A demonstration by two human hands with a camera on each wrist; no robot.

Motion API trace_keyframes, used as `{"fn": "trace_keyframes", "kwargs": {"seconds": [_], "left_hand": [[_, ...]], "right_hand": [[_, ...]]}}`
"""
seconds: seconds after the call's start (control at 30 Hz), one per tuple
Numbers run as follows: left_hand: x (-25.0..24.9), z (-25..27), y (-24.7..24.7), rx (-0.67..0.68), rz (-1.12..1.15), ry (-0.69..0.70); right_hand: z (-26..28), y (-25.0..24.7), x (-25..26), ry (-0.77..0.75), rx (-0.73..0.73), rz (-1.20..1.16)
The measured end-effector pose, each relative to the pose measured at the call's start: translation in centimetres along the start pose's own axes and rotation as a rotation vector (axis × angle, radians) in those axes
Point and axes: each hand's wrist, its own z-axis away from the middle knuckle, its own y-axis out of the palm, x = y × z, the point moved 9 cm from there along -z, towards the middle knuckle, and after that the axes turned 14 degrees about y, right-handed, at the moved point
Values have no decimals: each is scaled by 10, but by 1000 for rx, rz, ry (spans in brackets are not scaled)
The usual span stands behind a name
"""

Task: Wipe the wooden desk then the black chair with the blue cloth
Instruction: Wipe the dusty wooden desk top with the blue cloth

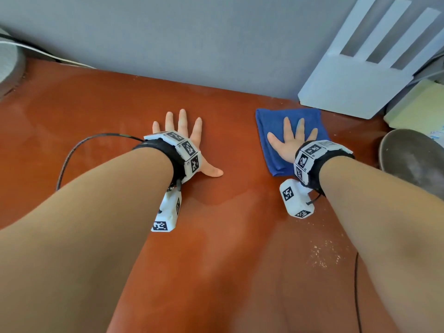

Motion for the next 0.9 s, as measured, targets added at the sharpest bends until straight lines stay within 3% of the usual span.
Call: {"fn": "trace_keyframes", "kwargs": {"seconds": [0.3,0.5,0.63,0.8,0.9], "left_hand": [[-2,0,2,-21,5,-3],[-2,2,0,-9,-2,-22],[-4,4,-1,17,4,-32],[-2,5,-3,26,10,-36],[-3,6,-2,27,10,-27]], "right_hand": [[-3,-20,57,-102,-28,-7],[8,-13,78,-296,-17,109],[26,2,62,-426,-37,155],[15,10,5,-226,13,104],[11,9,3,-145,19,87]]}}
